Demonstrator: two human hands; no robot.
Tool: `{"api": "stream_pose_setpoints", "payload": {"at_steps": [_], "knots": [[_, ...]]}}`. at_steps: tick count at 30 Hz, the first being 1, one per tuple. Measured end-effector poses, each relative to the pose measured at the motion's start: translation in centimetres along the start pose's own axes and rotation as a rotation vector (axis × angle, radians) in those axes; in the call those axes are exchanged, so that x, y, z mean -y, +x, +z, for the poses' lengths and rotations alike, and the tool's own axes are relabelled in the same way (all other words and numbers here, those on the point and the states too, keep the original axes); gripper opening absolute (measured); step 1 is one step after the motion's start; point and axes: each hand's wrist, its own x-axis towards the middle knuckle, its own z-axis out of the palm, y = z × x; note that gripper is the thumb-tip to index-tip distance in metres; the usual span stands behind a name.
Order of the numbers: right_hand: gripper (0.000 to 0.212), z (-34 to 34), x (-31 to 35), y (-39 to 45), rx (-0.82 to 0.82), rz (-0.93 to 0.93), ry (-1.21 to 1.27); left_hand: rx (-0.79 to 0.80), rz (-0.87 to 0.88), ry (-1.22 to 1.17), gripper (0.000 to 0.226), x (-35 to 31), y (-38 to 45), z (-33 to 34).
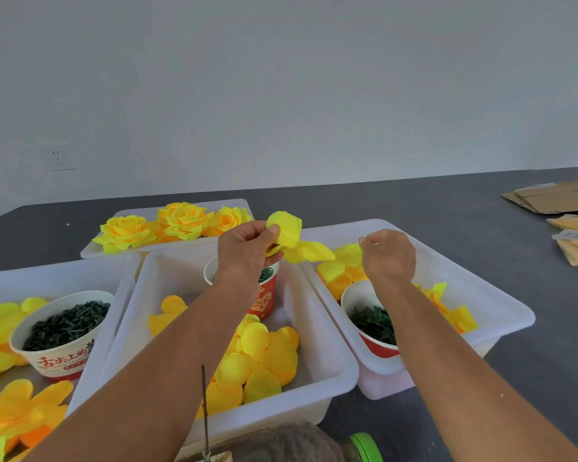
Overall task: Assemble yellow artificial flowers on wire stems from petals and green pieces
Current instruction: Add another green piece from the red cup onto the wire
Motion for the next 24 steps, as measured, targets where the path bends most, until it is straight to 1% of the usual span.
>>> {"api": "stream_pose_setpoints", "payload": {"at_steps": [1,2,3,4,5,6,7,8,9,10,11,12,13,15,17,20,22,24], "knots": [[0.021,0.1,0.0,0.0,0.017,0.028,-0.063,0.007,0.015,0.016,0.01,0.0,-0.1,0.0],[0.022,0.1,0.0,-0.1,0.042,0.049,-0.174,0.015,0.035,0.034,0.011,0.1,-0.1,0.0],[0.023,0.1,0.0,-0.4,0.05,0.032,-0.322,0.025,0.056,0.054,0.013,0.2,-0.2,0.0],[0.027,0.1,0.1,-0.5,0.031,-0.019,-0.434,0.036,0.08,0.079,0.014,0.2,-0.2,0.0],[0.031,0.1,0.2,-0.6,-0.008,-0.113,-0.422,0.048,0.104,0.107,0.014,0.3,-0.2,0.1],[0.035,0.0,0.5,-0.8,0.007,-0.218,-0.291,0.059,0.127,0.137,0.013,0.3,-0.2,0.1],[0.038,0.0,0.9,-1.1,0.101,-0.286,-0.042,0.068,0.151,0.165,0.01,0.4,-0.2,0.1],[0.04,-0.2,1.4,-1.6,0.27,-0.303,0.212,0.078,0.175,0.189,0.007,0.5,-0.2,0.2],[0.039,-0.4,1.8,-2.2,0.46,-0.284,0.389,0.089,0.198,0.21,0.004,0.5,-0.3,0.2],[0.038,-0.4,1.9,-2.6,0.609,-0.277,0.465,0.101,0.22,0.232,0.005,0.6,-0.3,0.3],[0.039,-0.4,1.9,-2.8,0.703,-0.29,0.465,0.115,0.237,0.251,0.006,0.6,-0.4,0.3],[0.035,-0.4,1.8,-2.9,0.754,-0.304,0.468,0.131,0.254,0.268,0.007,0.7,-0.4,0.4],[0.025,-0.2,1.6,-2.8,0.744,-0.308,0.486,0.146,0.269,0.279,0.006,0.6,-0.5,0.4],[0.004,-0.1,1.4,-2.5,0.664,-0.292,0.569,0.174,0.284,0.288,0.005,0.6,-0.6,0.4],[0.001,0.0,1.3,-2.4,0.618,-0.296,0.593,0.205,0.288,0.317,0.006,0.6,-0.6,0.4],[0.018,0.1,1.2,-2.5,0.575,-0.33,0.524,0.249,0.287,0.345,0.006,0.8,-0.7,0.4],[0.015,0.0,1.3,-2.5,0.577,-0.296,0.565,0.225,0.275,0.342,0.01,0.8,-0.7,0.4],[0.013,-0.1,1.4,-2.4,0.606,-0.222,0.645,0.168,0.255,0.298,0.012,0.8,-0.5,0.3]]}}
